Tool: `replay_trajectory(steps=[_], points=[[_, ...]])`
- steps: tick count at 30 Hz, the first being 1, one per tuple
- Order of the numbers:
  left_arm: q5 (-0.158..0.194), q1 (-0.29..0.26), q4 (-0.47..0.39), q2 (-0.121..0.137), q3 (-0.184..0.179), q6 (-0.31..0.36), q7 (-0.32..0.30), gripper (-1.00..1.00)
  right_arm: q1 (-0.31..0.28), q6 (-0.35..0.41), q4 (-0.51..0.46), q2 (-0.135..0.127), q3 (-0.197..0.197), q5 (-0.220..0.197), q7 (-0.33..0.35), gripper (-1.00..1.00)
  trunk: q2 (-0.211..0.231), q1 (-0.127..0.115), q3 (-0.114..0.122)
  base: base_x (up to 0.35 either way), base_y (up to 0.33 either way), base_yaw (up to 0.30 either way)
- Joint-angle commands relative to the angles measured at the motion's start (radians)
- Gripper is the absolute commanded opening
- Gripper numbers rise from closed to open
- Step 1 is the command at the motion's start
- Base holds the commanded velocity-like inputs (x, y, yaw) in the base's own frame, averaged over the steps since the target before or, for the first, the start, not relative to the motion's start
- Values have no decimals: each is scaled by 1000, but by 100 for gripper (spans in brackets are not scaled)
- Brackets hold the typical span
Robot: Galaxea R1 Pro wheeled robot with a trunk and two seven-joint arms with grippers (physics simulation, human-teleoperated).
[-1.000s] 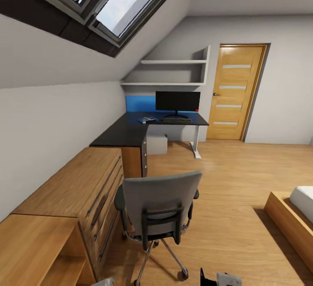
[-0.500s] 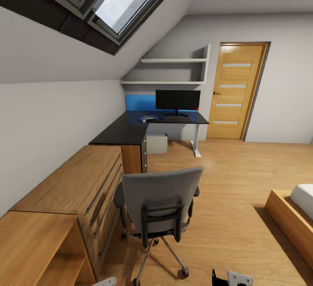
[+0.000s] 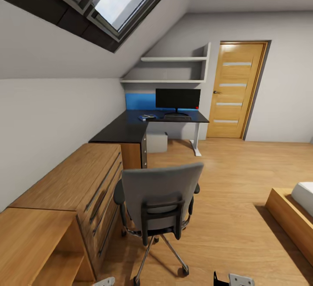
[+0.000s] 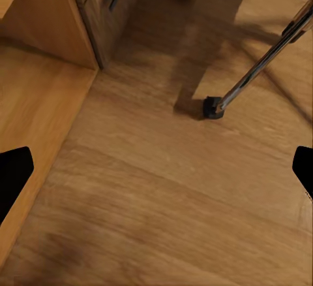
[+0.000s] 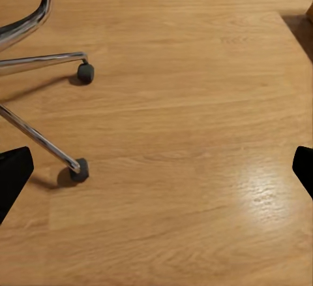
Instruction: In the bedroom, organize the workspace by keeping the computer under the desk, ensuring the monitor is on the desk, placing the keyboard on the desk next to the monitor, placing the mouse on the desk next to the keyboard, moving the folder from the swivel chair onto the desk next to the mouse, stacking the notebook on top of the folder with the pen on top of the notebook, and positioning the swivel chair next to the desk.
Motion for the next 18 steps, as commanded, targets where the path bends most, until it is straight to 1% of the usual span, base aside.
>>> replay_trajectory(steps=[1,2,4,6,9,11,12,18], points=[[8,-1,0,0,-7,-52,9,100,0,0,-1,0,9,0,-8,100,-8,4,-4,0,0,0],[9,-1,1,-1,-6,-89,10,100,0,0,0,0,9,0,-8,100,-15,8,-7,0,0,0],[9,-1,1,-1,-6,-121,12,100,0,0,0,0,8,1,-8,100,-29,15,-14,0,0,0],[10,-1,2,-2,0,-174,17,100,0,-1,0,0,8,1,-8,100,-43,23,-20,0,0,0],[10,-1,2,-4,2,-179,33,100,0,-1,-1,0,8,1,-8,100,-64,35,-29,0,0,0],[9,-1,2,-7,1,-181,85,100,0,-1,-1,2,9,1,-8,100,-78,42,-36,0,0,0],[9,-1,27,-7,-3,-175,107,100,0,-2,-4,4,9,1,-8,100,-85,46,-39,0,0,0],[9,-1,58,-7,-6,-173,109,100,0,-3,-5,4,9,1,-8,100,-127,69,-58,0,0,0]])
